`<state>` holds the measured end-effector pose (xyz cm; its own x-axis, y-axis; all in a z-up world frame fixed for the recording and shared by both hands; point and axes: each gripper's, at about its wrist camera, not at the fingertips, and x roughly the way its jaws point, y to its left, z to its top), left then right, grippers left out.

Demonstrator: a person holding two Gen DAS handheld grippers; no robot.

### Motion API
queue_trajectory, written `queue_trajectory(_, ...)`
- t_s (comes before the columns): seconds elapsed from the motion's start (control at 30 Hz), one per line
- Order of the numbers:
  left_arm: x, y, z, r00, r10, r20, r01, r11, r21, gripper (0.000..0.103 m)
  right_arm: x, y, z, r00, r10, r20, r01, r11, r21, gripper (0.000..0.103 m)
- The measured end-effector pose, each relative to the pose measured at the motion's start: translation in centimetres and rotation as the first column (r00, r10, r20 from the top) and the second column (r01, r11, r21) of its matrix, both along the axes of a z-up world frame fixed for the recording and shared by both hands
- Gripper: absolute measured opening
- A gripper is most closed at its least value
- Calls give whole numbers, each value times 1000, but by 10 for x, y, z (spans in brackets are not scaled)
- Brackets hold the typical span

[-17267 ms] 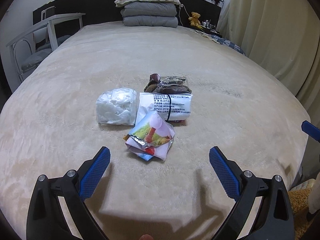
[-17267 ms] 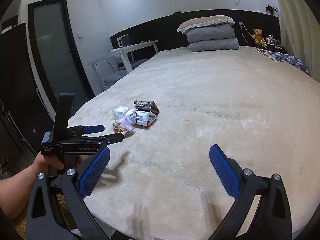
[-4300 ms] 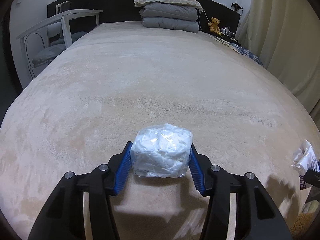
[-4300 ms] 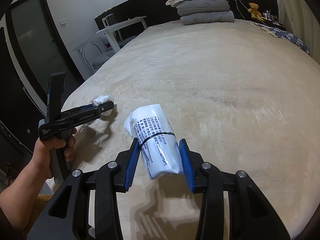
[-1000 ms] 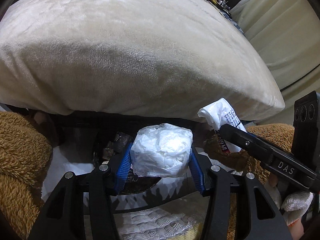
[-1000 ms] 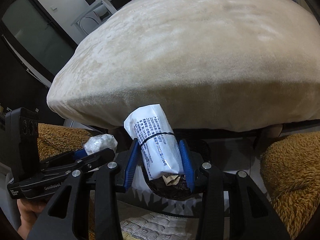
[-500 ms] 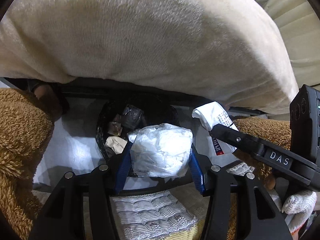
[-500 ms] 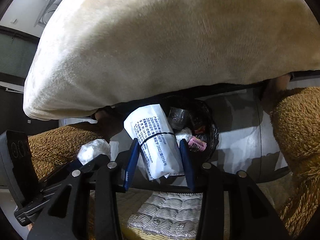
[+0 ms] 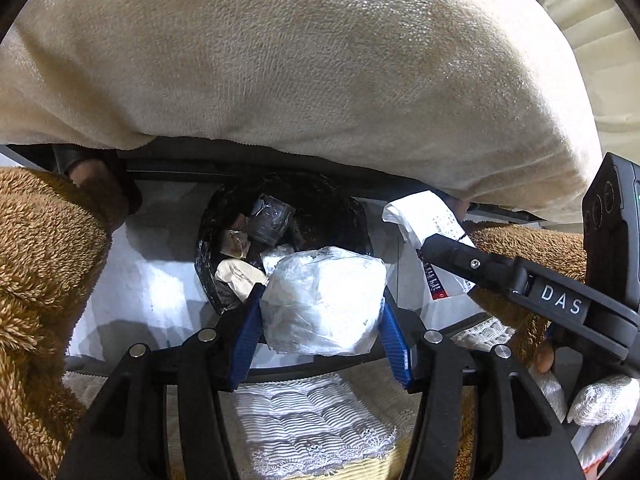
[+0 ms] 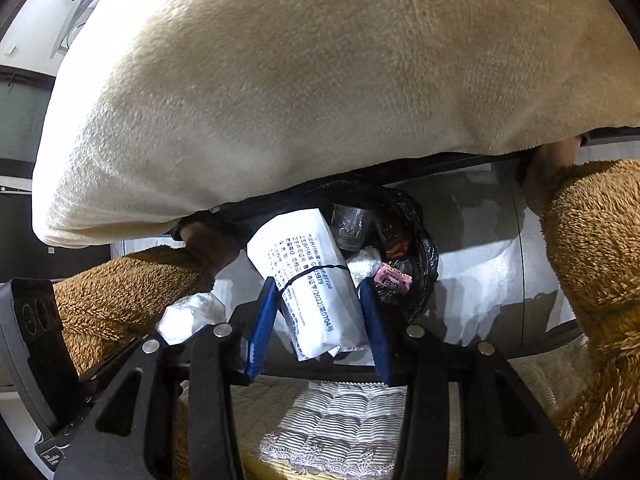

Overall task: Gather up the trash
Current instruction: 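Open both tools to drop the white bag and packet into the bin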

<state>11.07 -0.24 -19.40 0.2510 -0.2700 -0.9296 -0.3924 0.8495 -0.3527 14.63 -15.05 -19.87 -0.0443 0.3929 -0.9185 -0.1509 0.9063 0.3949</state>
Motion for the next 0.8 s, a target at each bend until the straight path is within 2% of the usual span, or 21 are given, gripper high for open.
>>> queue_trajectory(0.13, -1, -2, 4, 1000, -4, 19, 4, 1000, 12, 56, -1, -1, 3, 1000, -7, 17, 7, 1000, 15, 48)
queue_trajectory(0.17, -1, -2, 5, 1000, -2, 23, 2, 1000, 18, 62, -1, -2, 3, 1000, -12, 18, 12, 1000, 18, 53)
queue_trajectory(0.27, -3, 0, 7, 999, 9, 37, -10, 999, 43, 69, 1, -5, 2, 999, -40, 6, 40, 999, 32, 64)
queue_trajectory(0.43, -4, 4, 12, 999, 23, 49, -25, 999, 40, 70, 1, -8, 5, 999, -49, 5, 49, 998, 46, 65)
queue_trajectory(0.67, -6, 4, 22, 995, 19, 93, -23, 999, 48, 70, -2, -11, 15, 998, -36, 47, 33, 997, 62, 65)
queue_trajectory(0.8, -11, 6, 34, 989, 20, 146, -26, 999, 38, 70, -7, -11, 28, 993, -18, 117, 9, 997, 76, 65)
